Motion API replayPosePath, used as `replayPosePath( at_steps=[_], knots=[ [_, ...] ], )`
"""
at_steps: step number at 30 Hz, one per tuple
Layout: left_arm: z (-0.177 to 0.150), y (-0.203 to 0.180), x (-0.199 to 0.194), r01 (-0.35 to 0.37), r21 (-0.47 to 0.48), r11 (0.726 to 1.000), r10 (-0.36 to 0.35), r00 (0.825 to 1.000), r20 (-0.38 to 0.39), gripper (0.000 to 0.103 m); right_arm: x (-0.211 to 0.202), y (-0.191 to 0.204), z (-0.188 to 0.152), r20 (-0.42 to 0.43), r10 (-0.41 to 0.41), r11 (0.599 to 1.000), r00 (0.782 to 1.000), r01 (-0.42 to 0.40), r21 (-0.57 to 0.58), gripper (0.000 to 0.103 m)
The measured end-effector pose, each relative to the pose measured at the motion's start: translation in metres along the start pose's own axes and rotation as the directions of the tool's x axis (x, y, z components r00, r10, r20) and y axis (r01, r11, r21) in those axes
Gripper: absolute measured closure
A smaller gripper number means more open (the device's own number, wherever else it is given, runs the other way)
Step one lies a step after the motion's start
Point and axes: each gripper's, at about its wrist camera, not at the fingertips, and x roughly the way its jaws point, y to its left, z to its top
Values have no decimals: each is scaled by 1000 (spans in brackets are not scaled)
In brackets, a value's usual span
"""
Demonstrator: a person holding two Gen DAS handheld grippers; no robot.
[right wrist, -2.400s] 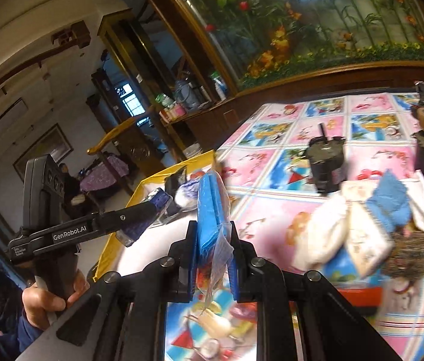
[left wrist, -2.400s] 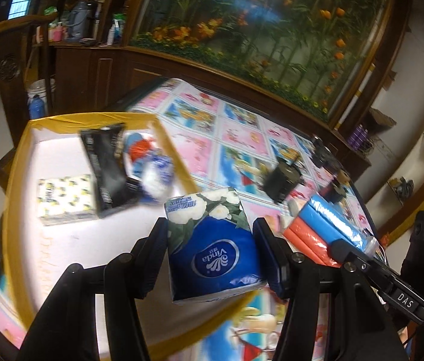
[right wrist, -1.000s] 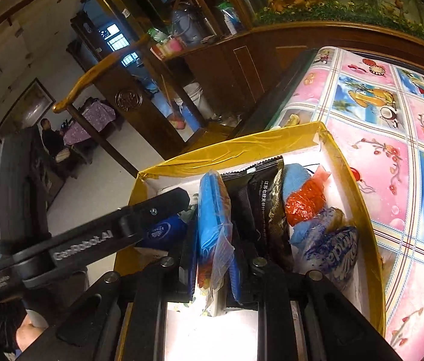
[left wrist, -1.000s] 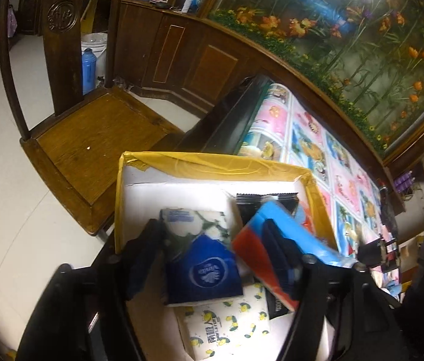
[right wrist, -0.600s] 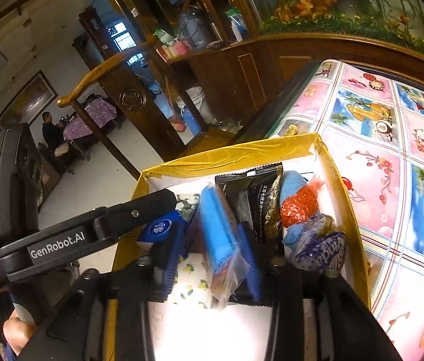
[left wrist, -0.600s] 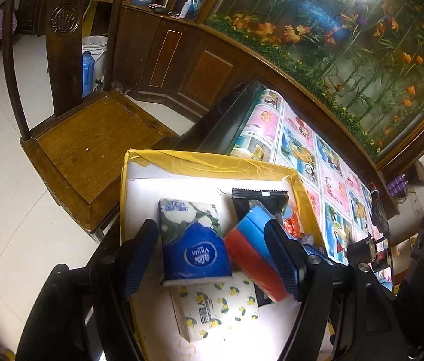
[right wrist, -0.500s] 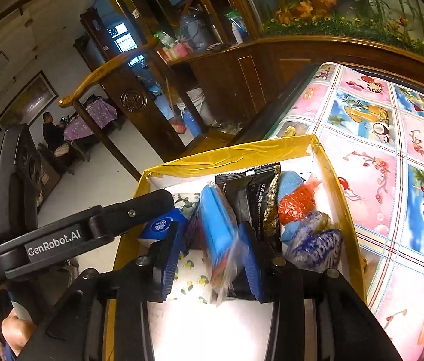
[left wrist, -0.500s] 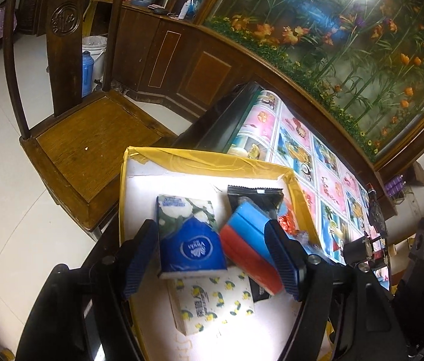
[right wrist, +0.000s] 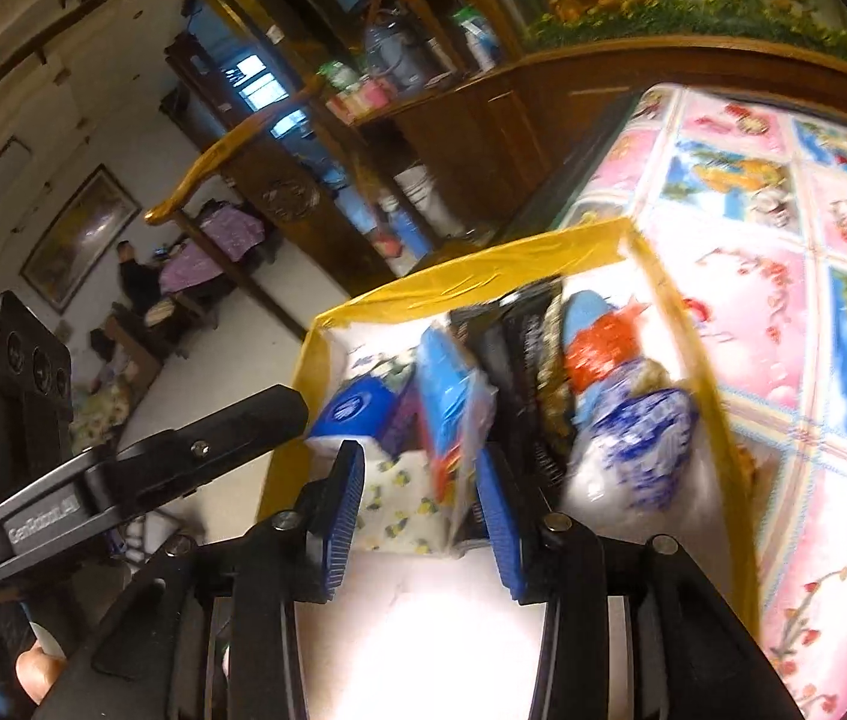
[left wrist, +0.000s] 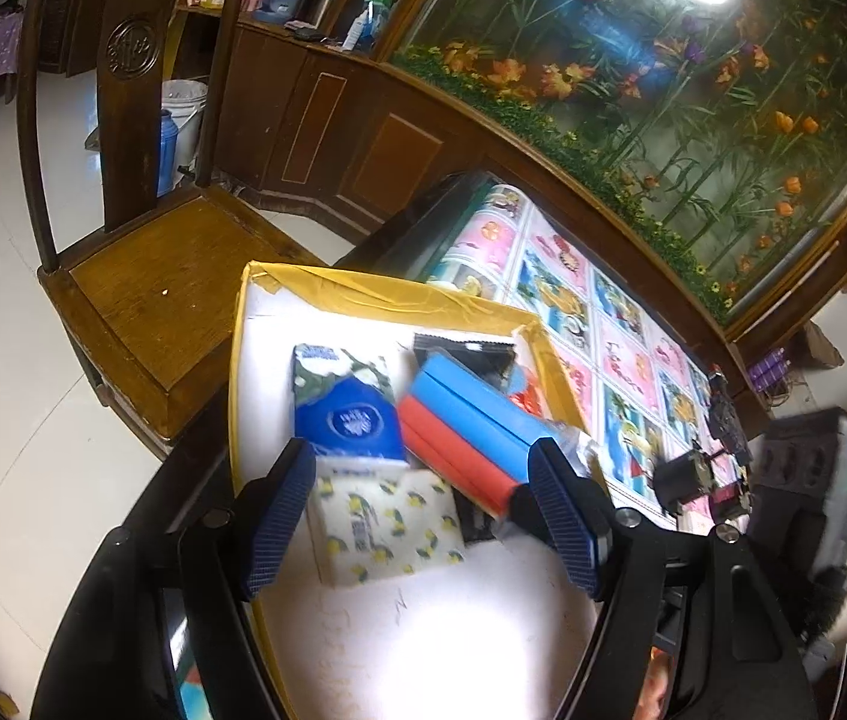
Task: Organize soft objects
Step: 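Grasp the red netted bag with the left tool while the right tool grasps the striped sponge pack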
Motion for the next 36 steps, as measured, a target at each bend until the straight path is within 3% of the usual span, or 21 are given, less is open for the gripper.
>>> replayPosePath(
  at_steps=[7, 14, 18, 22, 26, 27, 30, 34, 36],
  knots=[
    [-20, -17, -21, 47, 31, 998, -47, 999, 23, 29, -37, 0, -18, 26, 43, 999, 999, -42, -18, 60],
    [-53, -54, -31, 101, 110, 989, -103, 995, 15, 27, -108, -18, -51, 100, 57, 998, 993, -53, -42, 56],
    [-78, -86, -33, 143, 179, 973, -144, 990, -9, 23, -162, -36, -71, 179, 0, 995, 984, 18, -99, 52],
    [-104, -120, -25, 196, 263, 945, -181, 980, -79, 23, -213, -59, -94, 268, -83, 984, 960, 121, -128, 52],
    [-130, -156, -9, 249, 353, 902, -203, 966, -163, 23, -252, -102, -117, 296, -107, 989, 949, 132, -65, 51],
    [-136, -165, -3, 267, 373, 889, -209, 960, -188, 23, -262, -114, -122, 310, -116, 990, 944, 134, -38, 47],
    [-155, -191, 11, 293, 424, 857, -202, 947, -249, 19, -289, -154, -134, 369, -100, 994, 924, 81, 67, 24],
    [-180, -223, 34, 296, 502, 813, -146, 937, -317, 17, -308, -185, -141, 418, -76, 991, 905, 21, 135, 24],
    [-192, -236, 46, 292, 537, 792, -113, 933, -341, 17, -313, -187, -142, 417, -70, 990, 906, 12, 140, 24]
  ],
)
